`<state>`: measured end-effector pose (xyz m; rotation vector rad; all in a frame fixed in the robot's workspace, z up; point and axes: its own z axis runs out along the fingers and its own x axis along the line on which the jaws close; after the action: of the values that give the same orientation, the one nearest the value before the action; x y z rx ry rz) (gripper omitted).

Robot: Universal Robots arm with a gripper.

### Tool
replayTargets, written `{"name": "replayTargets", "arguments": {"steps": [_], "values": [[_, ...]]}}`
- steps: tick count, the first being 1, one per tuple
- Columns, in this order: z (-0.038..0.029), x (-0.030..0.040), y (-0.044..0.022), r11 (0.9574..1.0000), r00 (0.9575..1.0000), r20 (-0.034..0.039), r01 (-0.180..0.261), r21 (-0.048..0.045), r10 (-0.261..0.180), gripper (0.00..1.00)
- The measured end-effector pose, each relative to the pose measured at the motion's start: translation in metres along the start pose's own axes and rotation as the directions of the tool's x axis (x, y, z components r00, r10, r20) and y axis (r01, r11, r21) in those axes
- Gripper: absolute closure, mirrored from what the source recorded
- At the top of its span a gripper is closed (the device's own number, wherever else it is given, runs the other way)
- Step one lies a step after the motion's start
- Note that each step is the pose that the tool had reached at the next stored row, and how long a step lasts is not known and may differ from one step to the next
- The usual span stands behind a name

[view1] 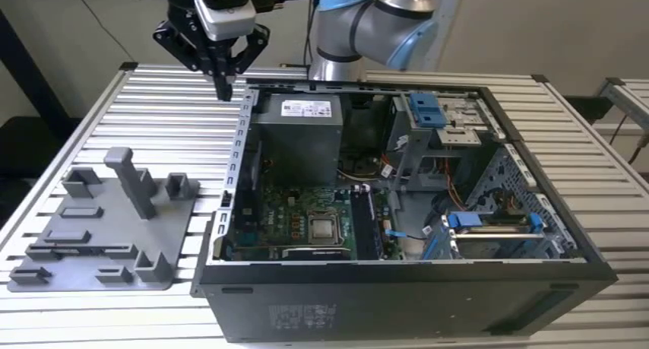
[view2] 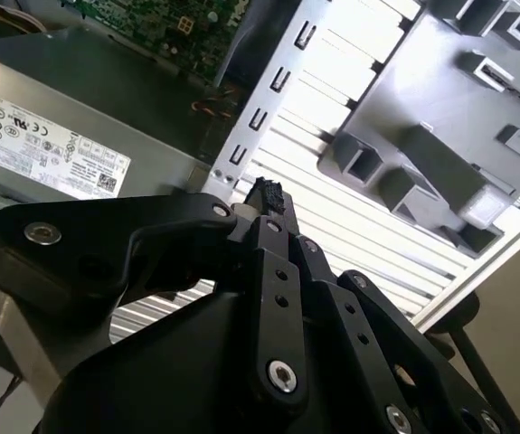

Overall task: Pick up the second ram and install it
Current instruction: 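Reach for the second ram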

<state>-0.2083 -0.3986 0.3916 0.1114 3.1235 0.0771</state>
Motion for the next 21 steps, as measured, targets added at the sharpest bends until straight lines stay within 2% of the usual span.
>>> {"name": "replayTargets", "arguments": {"steps": [10, 21], "values": [[0.0000, 0.0272, -0.0020, 1.0000, 1.0000, 0.0000, 0.000, -0.0005, 0.000, 0.89], [-0.0002, 0.0604, -0.0043, 1.0000, 1.0000, -0.0001, 0.000, -0.0011, 0.000, 0.89]]}}
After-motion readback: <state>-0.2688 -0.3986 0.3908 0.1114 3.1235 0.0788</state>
